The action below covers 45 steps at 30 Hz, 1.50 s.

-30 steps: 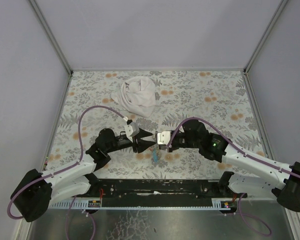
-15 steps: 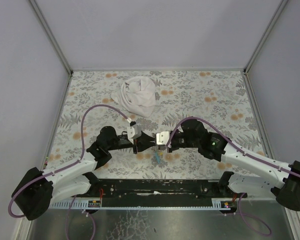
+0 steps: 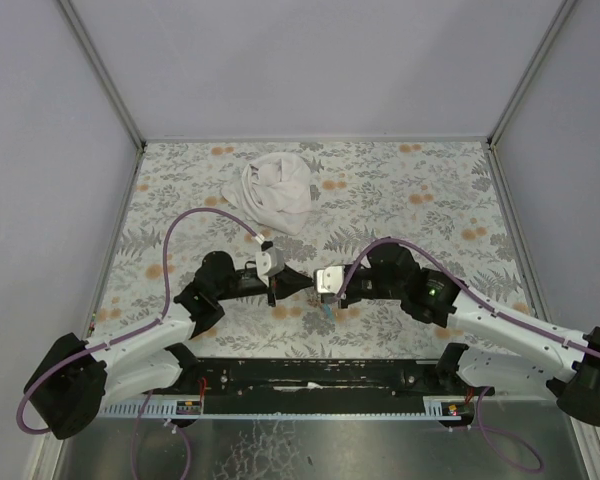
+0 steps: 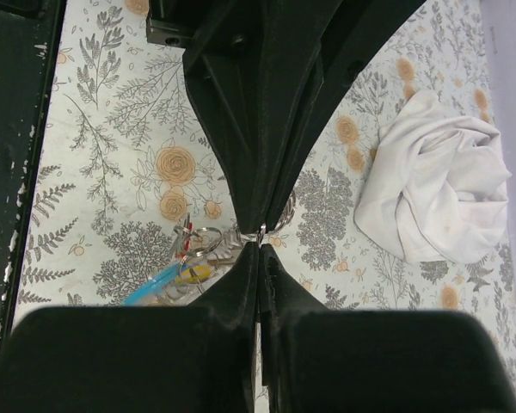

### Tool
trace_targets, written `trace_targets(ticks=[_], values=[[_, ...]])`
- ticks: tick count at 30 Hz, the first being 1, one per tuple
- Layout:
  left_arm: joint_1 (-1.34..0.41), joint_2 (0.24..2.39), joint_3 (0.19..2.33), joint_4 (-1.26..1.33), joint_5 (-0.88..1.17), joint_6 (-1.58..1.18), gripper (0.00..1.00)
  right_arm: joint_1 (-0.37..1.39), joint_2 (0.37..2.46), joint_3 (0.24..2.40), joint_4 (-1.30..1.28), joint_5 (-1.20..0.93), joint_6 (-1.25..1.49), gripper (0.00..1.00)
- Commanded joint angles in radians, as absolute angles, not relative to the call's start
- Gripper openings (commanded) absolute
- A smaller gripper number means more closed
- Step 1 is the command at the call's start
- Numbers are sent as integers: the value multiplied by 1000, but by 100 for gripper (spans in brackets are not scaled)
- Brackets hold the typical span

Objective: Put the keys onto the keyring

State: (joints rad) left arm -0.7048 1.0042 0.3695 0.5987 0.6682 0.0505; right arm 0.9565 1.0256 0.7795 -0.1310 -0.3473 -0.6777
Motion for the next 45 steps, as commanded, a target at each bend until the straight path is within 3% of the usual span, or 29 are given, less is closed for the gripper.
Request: trace_targets(ticks=[1,22,29,45], values=[[-697,993,370,631,557,1,0,961,952,744,-49,-286,-648,0],[-713,1122,223,1149,207,-494,0,961,1006,639,131,-334,-563,0],[-782,1129,203,1186,21,-547,0,961,1014,617,181,-335,-545,0],[-835,1221,143,1393,-115,-655,0,963,1053,549,414,-362,-436,0]])
